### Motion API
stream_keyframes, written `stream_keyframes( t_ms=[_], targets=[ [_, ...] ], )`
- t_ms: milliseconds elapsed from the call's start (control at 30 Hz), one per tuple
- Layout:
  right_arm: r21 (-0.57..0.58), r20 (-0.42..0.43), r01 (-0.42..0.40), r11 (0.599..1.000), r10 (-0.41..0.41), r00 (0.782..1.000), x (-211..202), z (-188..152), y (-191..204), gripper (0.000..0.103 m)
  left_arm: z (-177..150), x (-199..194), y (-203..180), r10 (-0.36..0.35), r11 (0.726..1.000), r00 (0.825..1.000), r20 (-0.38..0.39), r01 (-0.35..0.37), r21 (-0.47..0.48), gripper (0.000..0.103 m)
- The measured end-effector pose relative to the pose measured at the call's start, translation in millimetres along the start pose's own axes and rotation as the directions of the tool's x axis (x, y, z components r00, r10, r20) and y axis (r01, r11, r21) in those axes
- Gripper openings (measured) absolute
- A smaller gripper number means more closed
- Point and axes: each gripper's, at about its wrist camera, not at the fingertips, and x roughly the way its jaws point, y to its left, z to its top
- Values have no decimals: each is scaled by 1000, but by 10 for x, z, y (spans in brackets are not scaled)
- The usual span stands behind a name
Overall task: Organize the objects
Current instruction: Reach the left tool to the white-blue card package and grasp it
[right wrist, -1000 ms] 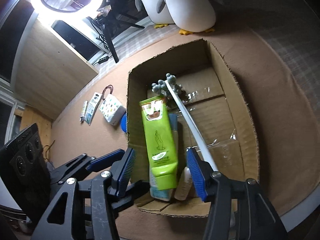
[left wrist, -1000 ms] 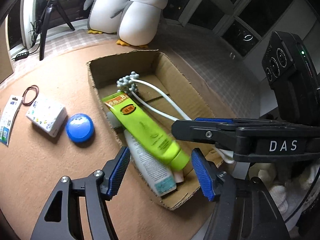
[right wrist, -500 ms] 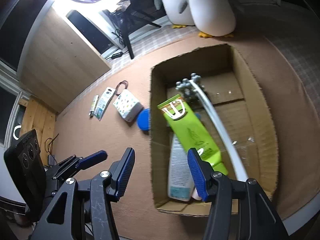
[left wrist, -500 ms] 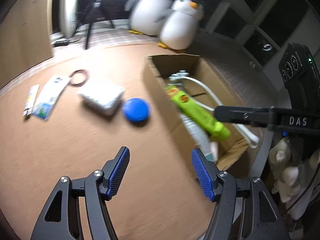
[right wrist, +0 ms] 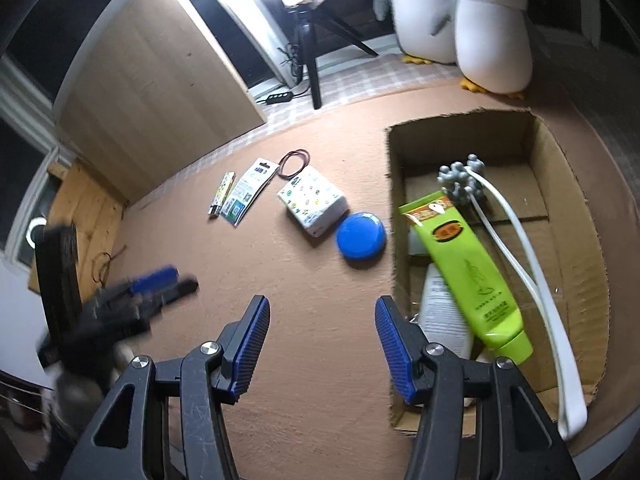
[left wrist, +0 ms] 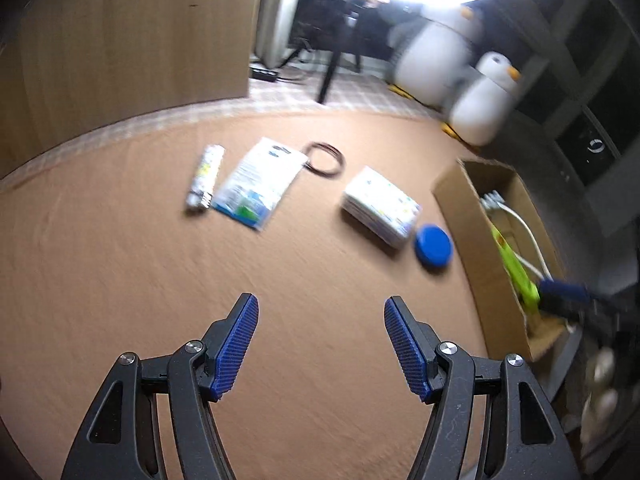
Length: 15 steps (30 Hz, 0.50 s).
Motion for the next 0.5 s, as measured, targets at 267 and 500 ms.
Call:
stream_keyframes(
  t_ms=[267,500],
  targets=[
    [-47,-46,-34,998,32,998,49,-269,274,52,672,341,127,25,999,1000,-2,-25,21,70],
    [13,-68,-71,997,71,995,37,-461,238,52,1060,865,202,41,999,997,-60,-40,14,77]
  ],
)
